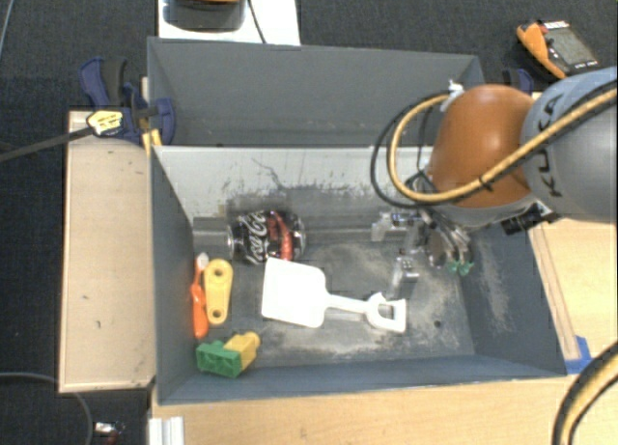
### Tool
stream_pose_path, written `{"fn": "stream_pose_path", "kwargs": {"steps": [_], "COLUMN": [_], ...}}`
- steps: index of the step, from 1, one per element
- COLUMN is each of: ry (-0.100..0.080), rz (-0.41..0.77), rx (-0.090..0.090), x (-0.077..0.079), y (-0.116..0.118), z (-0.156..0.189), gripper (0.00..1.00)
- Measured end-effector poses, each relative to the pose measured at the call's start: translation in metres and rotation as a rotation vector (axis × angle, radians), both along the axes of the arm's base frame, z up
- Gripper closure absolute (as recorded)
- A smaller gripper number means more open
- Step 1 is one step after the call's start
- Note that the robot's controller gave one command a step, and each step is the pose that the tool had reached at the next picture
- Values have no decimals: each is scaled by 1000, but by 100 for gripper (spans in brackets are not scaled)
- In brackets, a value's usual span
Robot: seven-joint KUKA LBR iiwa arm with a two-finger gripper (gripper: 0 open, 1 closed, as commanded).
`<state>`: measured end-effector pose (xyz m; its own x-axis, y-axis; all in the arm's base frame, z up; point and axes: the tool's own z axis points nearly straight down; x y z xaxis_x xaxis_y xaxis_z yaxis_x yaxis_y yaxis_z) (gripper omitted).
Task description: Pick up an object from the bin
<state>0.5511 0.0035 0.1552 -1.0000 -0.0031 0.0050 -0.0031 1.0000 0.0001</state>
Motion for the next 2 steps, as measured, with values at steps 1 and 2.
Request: {"fn": "stream_pose_path", "kwargs": {"steps": [1,2], "ry": [-8,-12], "rz": [0,95], "rx": [0,0], "x": [2,11], "y": [0,7], "z": [4,-40], "gripper": [0,0]}}
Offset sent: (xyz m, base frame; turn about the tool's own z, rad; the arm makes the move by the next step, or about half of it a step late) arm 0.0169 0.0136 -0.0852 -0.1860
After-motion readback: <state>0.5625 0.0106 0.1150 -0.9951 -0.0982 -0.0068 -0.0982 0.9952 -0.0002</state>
